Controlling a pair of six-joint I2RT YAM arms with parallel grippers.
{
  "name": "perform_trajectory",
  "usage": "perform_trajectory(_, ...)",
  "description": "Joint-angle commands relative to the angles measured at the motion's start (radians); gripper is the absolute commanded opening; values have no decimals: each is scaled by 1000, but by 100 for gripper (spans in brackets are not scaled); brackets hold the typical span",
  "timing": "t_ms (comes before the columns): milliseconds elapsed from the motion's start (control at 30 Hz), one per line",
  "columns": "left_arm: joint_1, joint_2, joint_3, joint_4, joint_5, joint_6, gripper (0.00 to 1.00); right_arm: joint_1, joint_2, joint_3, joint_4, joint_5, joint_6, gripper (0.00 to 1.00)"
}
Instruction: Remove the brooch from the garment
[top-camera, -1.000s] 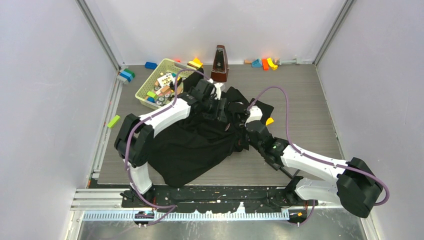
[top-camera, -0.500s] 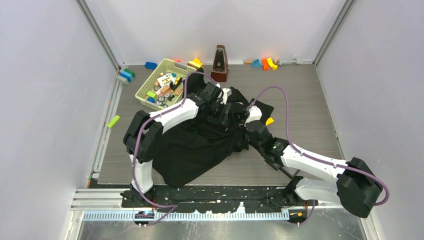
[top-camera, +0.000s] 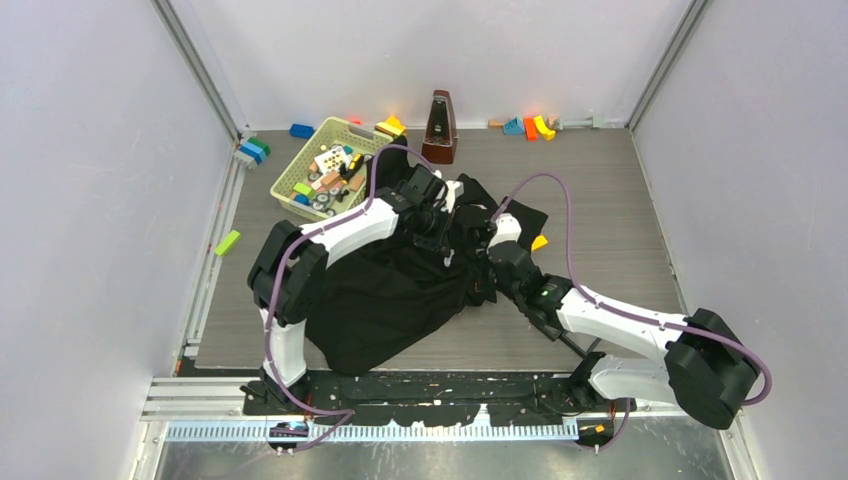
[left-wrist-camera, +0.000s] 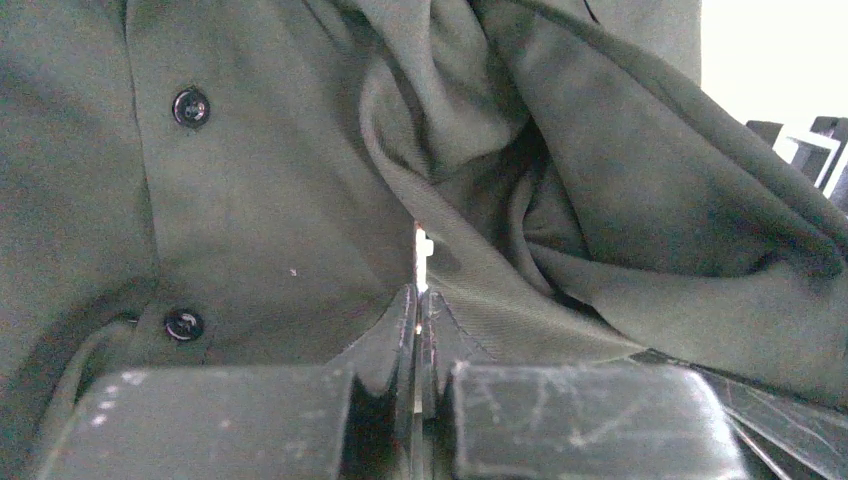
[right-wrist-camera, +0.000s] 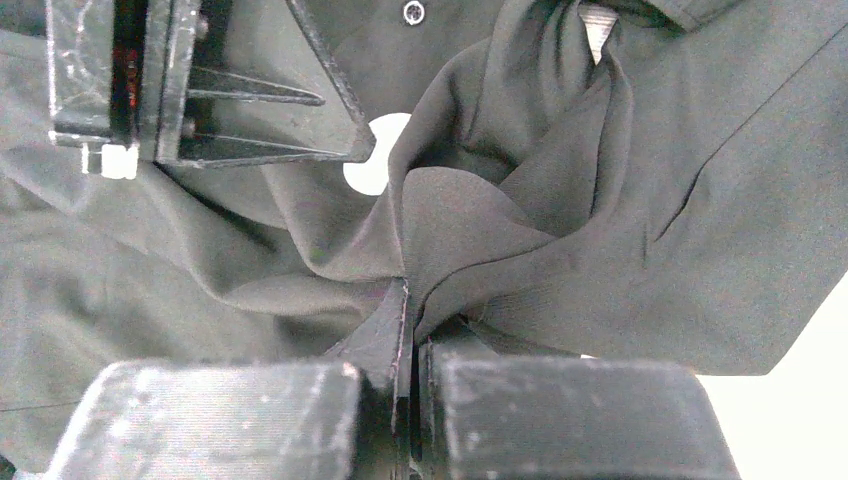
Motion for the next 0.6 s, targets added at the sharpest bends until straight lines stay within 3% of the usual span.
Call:
perform_trajectory(0,6,-78,-29,-6,-2,33,0,1,21,16,54,3,39,1)
perform_trajectory(300,69,-206,-142,35,-1,9,0,1,145,59,-2,-16,82,10)
perform_trajectory(367,87,-234,-164,45,10,2,0,1,176,75,-30,-19,93,17)
perform_trajectory(467,111,-273,-189,52,38,-3,0,1,200,75,-42,-17,107,37)
perform_trajectory(567,132,-302,-213,58,74,-17,0,-1,197,77,-42,-4,121,44)
